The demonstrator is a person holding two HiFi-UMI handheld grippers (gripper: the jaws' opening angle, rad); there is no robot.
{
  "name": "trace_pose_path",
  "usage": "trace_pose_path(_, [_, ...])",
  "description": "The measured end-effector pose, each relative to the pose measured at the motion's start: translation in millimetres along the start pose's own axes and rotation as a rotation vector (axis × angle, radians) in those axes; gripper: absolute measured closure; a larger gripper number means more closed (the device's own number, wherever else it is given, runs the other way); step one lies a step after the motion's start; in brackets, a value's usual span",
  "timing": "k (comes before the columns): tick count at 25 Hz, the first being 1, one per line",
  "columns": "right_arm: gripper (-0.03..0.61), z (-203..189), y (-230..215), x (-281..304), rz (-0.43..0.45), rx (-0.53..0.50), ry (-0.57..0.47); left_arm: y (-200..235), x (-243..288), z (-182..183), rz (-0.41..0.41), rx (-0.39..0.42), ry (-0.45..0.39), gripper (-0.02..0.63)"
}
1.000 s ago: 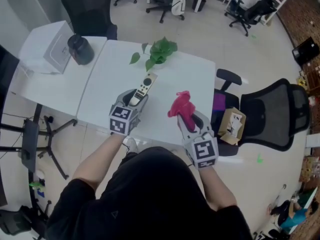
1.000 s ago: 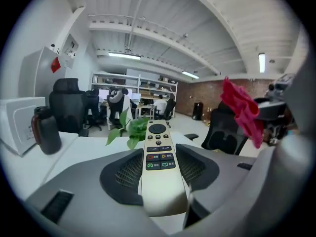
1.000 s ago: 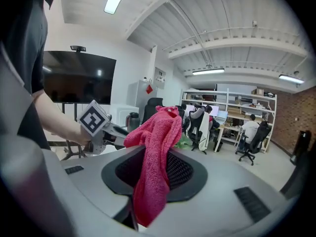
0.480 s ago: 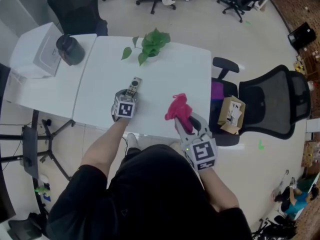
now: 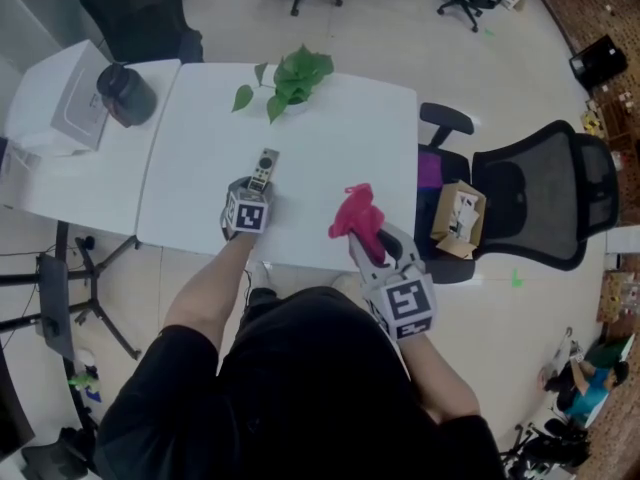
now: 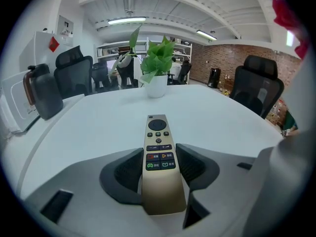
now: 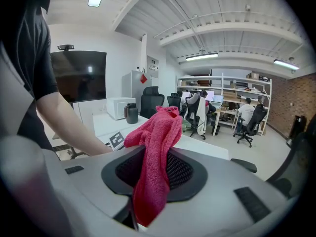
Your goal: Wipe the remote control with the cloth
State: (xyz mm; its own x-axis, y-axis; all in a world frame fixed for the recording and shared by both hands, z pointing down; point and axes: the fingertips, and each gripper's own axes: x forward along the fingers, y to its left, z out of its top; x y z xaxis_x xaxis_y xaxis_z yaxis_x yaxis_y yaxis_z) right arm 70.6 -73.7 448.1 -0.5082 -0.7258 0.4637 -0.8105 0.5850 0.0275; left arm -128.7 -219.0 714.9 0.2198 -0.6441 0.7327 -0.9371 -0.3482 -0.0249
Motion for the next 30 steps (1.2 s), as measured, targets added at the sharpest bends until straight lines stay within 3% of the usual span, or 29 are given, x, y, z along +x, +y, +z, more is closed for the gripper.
trace_pose_path(5, [0.458, -6, -3, 4, 0.014, -0.004, -0.003, -6, 1, 5, -0.026, 0.013, 0.004, 0.399])
trace_pose_path(7, [0.457, -5, -3, 6, 0.009, 0.019, 0.006, -5, -1, 5, -0.024, 0.012, 0.0, 0.37])
trace_pose_path(13, [0.457, -19, -10, 30, 0.019, 0.05, 0.052, 1, -25, 11, -0.021, 0.011, -0.059, 0.35])
trace_pose_path(22, [0.456, -127, -41, 140, 0.038, 0.089, 0.352, -9, -130, 42, -0.077, -0.004, -0.272, 0.35])
trace_pose_path(30, [0.445, -183, -54, 187, 0.01, 0.063, 0.558, -16, -190, 48, -0.077, -0.02, -0.306, 0.35])
